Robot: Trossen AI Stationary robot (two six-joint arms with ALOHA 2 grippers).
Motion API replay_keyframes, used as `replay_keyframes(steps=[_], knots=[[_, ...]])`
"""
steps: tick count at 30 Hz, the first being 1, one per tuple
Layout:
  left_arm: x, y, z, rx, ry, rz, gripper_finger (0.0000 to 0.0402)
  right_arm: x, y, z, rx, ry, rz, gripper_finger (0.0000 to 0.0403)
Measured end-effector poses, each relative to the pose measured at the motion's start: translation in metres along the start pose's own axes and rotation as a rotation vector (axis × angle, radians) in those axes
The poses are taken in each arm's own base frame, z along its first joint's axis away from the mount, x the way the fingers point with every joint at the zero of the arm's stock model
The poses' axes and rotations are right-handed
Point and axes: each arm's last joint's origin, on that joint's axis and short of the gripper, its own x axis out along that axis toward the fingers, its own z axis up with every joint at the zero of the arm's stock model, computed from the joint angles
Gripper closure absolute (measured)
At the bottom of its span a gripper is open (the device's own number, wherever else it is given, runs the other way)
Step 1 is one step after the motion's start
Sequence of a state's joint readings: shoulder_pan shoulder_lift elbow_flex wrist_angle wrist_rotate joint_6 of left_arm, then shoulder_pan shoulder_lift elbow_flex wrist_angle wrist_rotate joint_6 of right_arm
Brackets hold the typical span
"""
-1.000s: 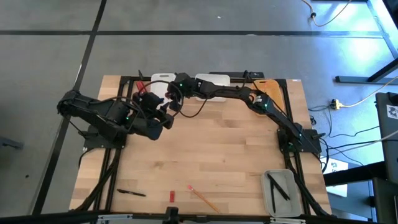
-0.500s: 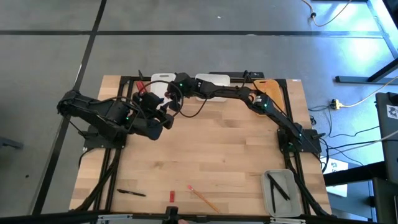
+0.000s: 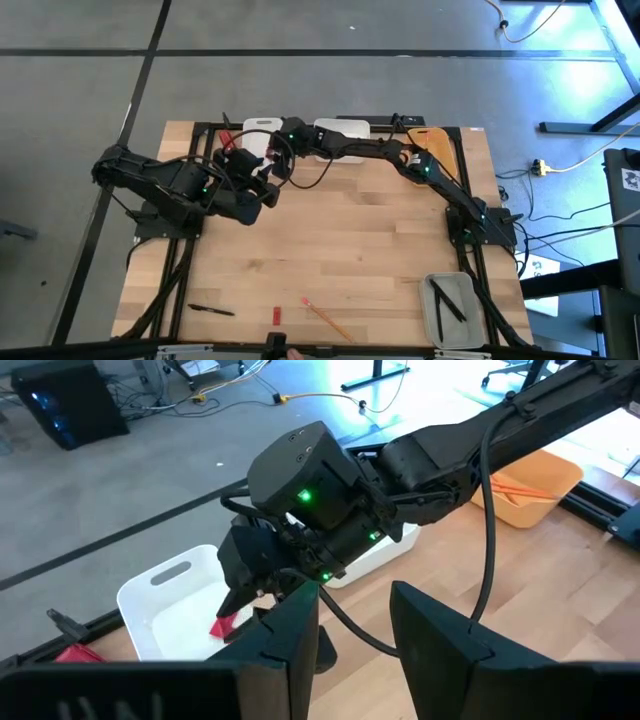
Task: Sort crayons/erasers/pens/pencils in bins
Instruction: Put the right red eraser into the left white bin, then put the yellow pencil into the yellow bin
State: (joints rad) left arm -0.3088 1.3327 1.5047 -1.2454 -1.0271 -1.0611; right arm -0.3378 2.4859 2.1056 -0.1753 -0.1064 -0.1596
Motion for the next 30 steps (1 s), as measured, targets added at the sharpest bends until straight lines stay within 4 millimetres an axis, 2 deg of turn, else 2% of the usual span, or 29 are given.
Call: replay_keyframes(steps=[7, 11, 14, 20, 26, 30], knots=[[0.000, 0.000, -0.001, 0.000, 0.018, -0.010, 0.0282, 0.000, 0.000, 0.000, 0.001, 0.000, 0.000, 0.0198], [0.000, -0.001, -0.001, 0.000, 0.043, -0.024, 0.0282, 0.000, 0.000, 0.000, 0.000, 0.000, 0.000, 0.0180], [-0.001, -0.001, -0.002, 0.002, 0.069, -0.042, 0.0282, -0.011, -0.001, 0.007, 0.003, 0.027, 0.003, 0.0176], [-0.020, 0.003, -0.006, 0.014, 0.110, -0.136, 0.0282, -0.071, 0.001, 0.039, -0.137, 0.156, 0.038, 0.0176], [-0.048, 0.008, -0.015, 0.009, 0.144, -0.254, 0.0282, -0.148, 0.014, 0.068, -0.136, 0.244, 0.208, 0.0176], [-0.066, 0.006, -0.026, 0.056, 0.191, -0.336, 0.0282, -0.193, 0.030, 0.080, -0.179, 0.280, 0.299, 0.0176]])
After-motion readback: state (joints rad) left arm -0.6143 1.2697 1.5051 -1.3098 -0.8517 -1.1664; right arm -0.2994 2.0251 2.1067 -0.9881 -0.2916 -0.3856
